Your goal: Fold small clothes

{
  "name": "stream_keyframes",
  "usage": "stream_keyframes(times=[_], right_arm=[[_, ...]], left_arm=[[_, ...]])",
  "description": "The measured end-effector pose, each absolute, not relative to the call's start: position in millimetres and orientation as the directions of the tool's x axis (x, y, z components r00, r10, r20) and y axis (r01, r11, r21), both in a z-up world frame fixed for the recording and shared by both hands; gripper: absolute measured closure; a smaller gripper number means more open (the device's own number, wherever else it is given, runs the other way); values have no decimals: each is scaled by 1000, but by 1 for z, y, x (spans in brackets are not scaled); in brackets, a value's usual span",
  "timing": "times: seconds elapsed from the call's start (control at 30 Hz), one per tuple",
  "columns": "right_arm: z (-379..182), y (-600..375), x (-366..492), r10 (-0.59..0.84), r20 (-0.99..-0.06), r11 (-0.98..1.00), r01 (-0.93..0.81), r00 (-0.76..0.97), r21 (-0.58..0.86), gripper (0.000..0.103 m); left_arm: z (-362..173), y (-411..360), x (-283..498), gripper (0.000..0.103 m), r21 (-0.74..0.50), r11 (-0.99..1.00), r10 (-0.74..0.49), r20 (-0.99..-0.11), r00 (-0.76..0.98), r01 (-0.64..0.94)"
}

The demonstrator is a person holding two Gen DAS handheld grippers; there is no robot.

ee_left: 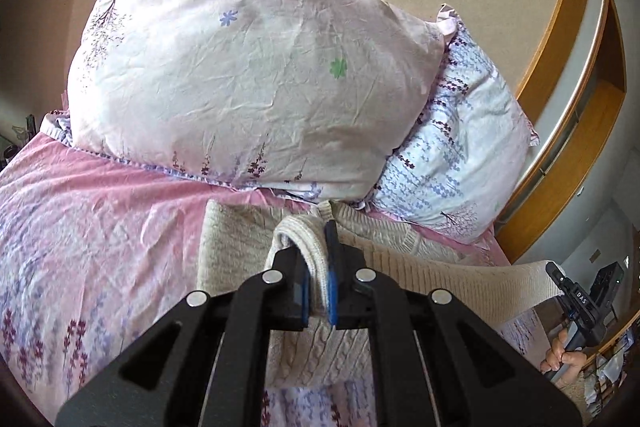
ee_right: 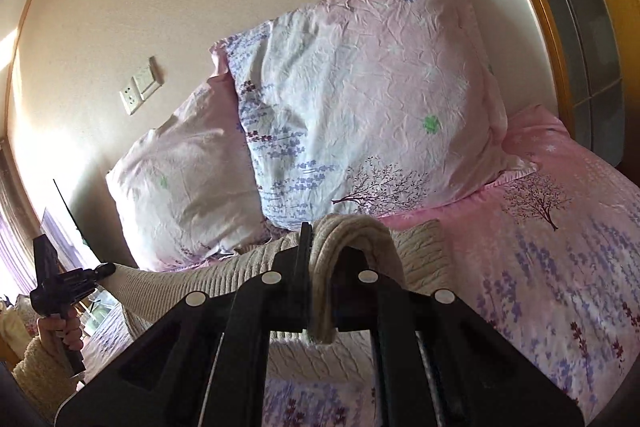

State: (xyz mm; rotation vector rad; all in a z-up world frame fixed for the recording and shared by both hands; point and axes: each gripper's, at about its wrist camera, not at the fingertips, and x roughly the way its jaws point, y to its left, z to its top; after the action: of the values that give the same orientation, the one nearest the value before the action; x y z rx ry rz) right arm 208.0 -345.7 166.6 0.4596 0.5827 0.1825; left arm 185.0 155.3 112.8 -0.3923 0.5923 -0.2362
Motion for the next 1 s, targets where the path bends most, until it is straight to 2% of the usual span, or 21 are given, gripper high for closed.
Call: stream_keyframes(times=[0.33, 0.6, 0.7, 0.73, 0.8, 0.87, 0.93, 1.0], right_arm=[[88, -355, 292, 222, -684, 879, 161, 695, 448, 95], [53, -360, 323, 209, -764, 845, 281, 610, 455, 95], [46, -362, 335, 232, -782, 818, 320, 578, 479, 86], [45, -363, 337, 244, -781, 807, 326, 575, 492, 79], [48, -364, 340, 256, -762, 793, 321, 595, 518, 72], [56, -364, 340, 256, -747, 792, 310, 613, 526, 63], [65, -365, 336, 243, -736, 800, 298, 632, 521, 63], [73, -369, 326, 236, -725, 807, 285, 647, 518, 63]], left_arm=[[55, 140, 280, 97, -417, 909, -294, -614, 733, 14], [25, 133, 316, 97, -441, 897, -308, -671, 674, -29], [18, 135, 325, 94, -461, 886, -320, -689, 651, -53], [17, 135, 327, 93, -474, 879, -328, -688, 648, -58], [17, 136, 329, 83, -499, 864, -349, -682, 642, -61], [22, 137, 327, 63, -507, 859, -346, -671, 656, -65], [31, 141, 321, 58, -505, 861, -338, -653, 678, -57], [40, 146, 312, 57, -501, 864, -336, -645, 686, -49]])
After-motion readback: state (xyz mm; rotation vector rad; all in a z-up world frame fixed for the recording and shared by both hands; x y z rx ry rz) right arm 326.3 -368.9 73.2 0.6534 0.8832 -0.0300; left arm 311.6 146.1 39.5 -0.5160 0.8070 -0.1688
